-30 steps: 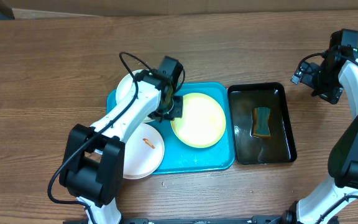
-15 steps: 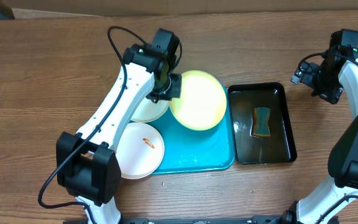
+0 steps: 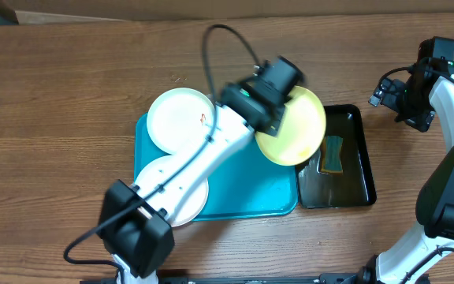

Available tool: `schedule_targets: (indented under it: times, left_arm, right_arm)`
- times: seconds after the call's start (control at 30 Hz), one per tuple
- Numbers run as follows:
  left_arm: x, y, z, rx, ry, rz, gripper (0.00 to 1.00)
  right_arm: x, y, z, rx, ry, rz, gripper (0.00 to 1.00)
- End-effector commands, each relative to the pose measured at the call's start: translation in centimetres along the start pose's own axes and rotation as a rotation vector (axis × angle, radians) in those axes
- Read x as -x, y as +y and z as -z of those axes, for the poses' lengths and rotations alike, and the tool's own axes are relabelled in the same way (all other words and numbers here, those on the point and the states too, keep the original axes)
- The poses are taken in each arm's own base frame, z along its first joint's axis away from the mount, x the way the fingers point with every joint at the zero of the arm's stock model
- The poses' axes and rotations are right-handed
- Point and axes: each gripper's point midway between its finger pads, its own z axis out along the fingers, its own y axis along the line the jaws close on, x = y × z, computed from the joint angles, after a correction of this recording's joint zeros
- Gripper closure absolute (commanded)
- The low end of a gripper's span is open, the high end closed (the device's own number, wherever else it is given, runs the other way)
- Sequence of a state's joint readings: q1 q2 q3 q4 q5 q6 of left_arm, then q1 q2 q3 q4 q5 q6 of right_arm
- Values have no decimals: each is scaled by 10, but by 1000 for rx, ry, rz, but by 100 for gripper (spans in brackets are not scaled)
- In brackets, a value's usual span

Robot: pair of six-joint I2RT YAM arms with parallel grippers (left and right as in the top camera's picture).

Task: Clean dirty plates on tray and stack at the side
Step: 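Lift the yellow plate with the left gripper and swing it left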

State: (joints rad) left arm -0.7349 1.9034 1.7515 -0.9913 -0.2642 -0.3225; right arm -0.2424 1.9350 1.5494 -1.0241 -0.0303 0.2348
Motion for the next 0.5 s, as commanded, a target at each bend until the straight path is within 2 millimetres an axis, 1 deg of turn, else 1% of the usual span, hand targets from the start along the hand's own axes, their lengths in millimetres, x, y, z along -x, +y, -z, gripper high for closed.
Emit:
schedule_targets:
  times: [0.0,0.13,0.27,0.33,0.47]
  left_arm:
    - [21,-6,23,200,-162,-55,96]
    - [27,-30,48,316,-295,-131,96]
    - [31,-58,74,385,-413,-223,96]
    - [30,-67,87,423,-462,-236,96]
    - [28,-77,111,503,-553,-243,96]
  right_arm:
    - [8,2,8,14,-28,-4,0]
    - [8,2,8,14,-28,-4,0]
    - [8,2,8,14,-27,-4,0]
    - [8,2,8,14,-28,-4,0]
    - [8,2,8,14,-27,-4,0]
